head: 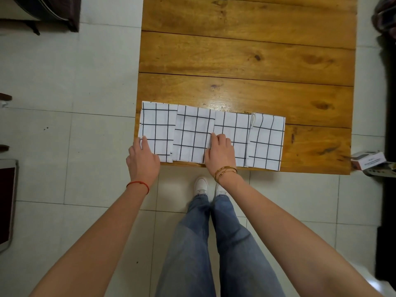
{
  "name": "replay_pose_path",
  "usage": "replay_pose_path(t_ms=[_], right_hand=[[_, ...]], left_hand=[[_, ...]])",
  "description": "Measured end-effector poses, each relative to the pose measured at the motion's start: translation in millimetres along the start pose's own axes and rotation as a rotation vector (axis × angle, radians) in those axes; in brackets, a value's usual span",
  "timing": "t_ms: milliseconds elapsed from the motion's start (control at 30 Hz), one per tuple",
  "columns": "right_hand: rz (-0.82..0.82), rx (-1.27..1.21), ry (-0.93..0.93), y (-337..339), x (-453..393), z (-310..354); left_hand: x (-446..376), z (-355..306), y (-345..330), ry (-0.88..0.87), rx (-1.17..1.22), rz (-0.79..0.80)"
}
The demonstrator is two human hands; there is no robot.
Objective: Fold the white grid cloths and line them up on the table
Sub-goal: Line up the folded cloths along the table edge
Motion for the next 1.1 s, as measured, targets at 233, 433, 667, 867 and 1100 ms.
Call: replay_pose_path(t_ms=[233,433,667,867,1100], right_hand=[[-0.099,-0.034,-0.008,20,7,-30],[-0.232,-0.023,-0.170,47,20,-108],[-0.148,0.035,-0.422,48,28,-189],[-0.146,0.026,-0.302,44,27,-186],[-0.153,-0.008,-0.336,46,29,-187]], left_hand=[[21,-65,9,-0.160,0.013,-0.093],[48,-154,-15,-0.391,0.050,-0.018],[53,-176,-42,-0.378,0.032,0.071],[53,-175,-48,-0.360,-0.009,0.071],[53,-176,-47,-0.368,-0.027,0.089]])
Point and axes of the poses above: each hand's wrist, its own x-axis away from the middle knuckle, its own y-axis out of the back of the hand, z = x × y, the point moved 7 cm from there along -x, towards the middle knuckle, and after that the axes turned 2 degrees about -y, right-handed, at the moved point
